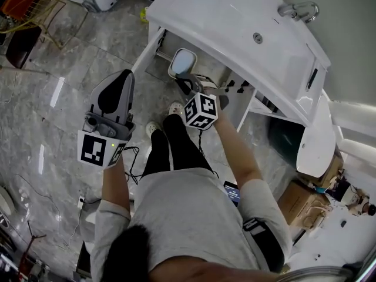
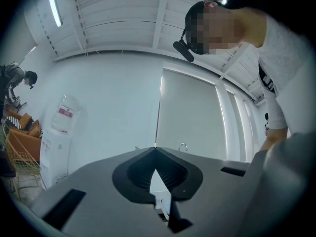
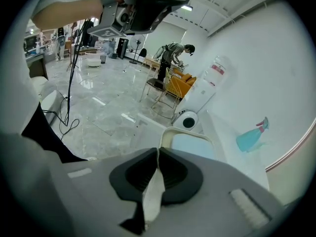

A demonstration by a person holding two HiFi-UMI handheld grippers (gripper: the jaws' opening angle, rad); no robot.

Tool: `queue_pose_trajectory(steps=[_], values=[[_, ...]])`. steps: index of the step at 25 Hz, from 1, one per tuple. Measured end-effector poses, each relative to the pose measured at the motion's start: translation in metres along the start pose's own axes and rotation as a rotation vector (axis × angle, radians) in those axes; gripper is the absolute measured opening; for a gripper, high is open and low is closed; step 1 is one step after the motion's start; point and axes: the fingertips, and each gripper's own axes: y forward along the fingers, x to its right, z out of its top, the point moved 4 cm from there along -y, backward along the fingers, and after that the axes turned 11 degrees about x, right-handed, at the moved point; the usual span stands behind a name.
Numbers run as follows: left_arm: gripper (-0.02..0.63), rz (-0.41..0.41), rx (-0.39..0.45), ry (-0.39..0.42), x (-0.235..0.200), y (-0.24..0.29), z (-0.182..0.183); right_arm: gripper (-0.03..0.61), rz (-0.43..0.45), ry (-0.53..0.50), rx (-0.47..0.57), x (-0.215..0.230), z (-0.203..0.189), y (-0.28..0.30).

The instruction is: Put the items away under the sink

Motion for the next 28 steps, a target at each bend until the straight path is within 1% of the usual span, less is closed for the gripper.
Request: queue_pose_trajectory(steps=[8, 13, 21, 24, 28], values=[[0.008, -0.044, -0.02, -0.004, 0.0, 0.014, -0.048, 0.026, 0.015, 0.031, -0.026, -0.003, -0.044, 0.037], [0.008, -0.055, -0.063, -0.024, 0.007, 0.021, -0.091, 0.026, 0.016, 0.044, -0.022, -0.003, -0.074, 0.062], [0.008, -0.092, -0.082, -0.038, 0.034, 0.02, -0.17, 0.026, 0.016, 0.055, -0.014, -0.008, -0.138, 0.109], [0.008, -0.094, -0.1, -0.045, 0.037, 0.012, -0.207, 0.026, 0.023, 0.039, -0.017, -0.012, -0.165, 0.131], [0.008, -0.089, -0.095, -0.04, 0.033, -0.001, -0.255, 0.026, 0.025, 0.023, -0.01, -0.015, -0.197, 0.163]])
